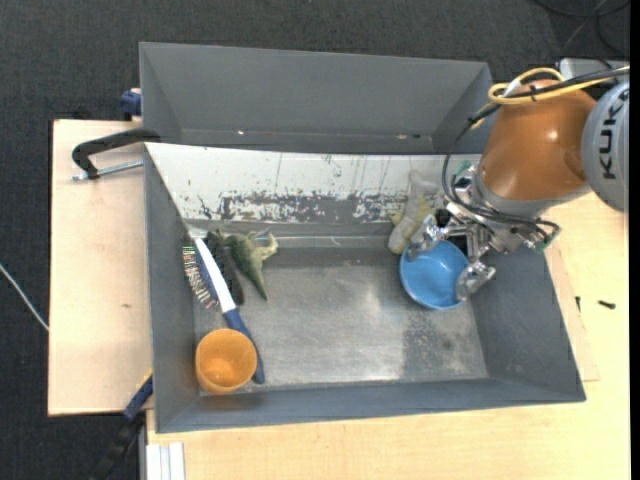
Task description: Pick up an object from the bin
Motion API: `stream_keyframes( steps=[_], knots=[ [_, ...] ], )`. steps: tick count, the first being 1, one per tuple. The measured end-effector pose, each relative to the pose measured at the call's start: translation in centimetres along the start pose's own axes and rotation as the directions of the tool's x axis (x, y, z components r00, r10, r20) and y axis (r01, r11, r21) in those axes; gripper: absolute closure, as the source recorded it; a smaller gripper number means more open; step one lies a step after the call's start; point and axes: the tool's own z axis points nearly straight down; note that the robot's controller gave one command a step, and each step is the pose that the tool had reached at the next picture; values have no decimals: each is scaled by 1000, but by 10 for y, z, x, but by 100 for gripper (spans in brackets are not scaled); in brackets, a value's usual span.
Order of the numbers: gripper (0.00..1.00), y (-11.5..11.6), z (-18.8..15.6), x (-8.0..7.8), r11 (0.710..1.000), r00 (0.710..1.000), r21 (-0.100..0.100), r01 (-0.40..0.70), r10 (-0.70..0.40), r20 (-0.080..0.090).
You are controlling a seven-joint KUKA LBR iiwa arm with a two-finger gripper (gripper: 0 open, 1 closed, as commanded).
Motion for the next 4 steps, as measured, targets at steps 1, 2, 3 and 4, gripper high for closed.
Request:
stream_keyframes(
  steps=[1,2,3,4],
  knots=[
    [0,24,18,25,941,941,1,337,-337,6],
    [0,43,19,64,753,753,0,658,-658,2],
    [100,45,22,66,754,754,-8,657,-657,3],
    [0,45,22,66,754,754,-8,657,-657,3]
  ],
)
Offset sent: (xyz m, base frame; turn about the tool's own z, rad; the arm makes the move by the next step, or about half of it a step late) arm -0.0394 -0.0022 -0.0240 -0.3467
